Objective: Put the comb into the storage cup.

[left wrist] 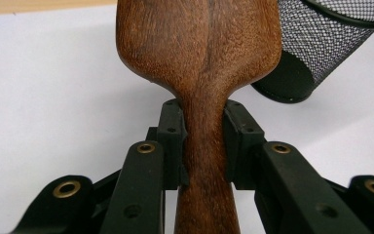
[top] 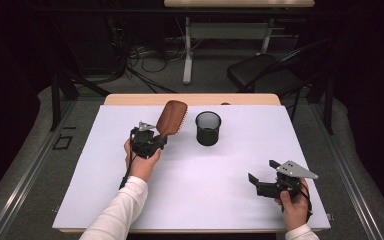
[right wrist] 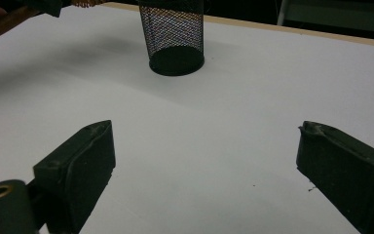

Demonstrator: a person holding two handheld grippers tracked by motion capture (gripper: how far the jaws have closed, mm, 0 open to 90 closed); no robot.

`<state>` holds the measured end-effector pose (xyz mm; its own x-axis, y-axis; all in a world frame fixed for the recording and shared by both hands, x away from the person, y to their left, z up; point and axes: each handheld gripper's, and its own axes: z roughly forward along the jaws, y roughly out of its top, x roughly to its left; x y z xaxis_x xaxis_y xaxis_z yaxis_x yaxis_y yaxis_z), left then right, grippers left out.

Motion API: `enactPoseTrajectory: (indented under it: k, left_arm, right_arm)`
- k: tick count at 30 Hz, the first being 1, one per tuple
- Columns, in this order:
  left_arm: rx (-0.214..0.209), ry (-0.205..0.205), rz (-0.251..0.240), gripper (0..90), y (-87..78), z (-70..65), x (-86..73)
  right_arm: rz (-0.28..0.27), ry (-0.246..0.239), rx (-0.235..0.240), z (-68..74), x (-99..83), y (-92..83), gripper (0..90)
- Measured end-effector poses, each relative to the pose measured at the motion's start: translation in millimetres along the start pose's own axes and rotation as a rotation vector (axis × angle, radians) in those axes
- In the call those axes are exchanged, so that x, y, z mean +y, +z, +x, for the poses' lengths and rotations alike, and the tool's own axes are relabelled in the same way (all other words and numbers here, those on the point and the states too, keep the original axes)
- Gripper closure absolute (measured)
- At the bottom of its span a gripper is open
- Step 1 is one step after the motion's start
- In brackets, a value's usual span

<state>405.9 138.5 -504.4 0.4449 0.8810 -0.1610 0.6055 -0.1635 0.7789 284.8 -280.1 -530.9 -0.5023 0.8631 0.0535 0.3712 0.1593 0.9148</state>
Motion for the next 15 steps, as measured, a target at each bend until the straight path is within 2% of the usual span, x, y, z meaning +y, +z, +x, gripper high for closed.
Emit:
enactPoseTrajectory:
  k: [15]
  left_arm:
    - [-0.031, 0.031, -0.091, 72.3, -23.3, -6.1, -2.0]
  right_arm:
    - [0.009, 0.002, -0.003, 1.1, -0.8, 1.4, 6.7]
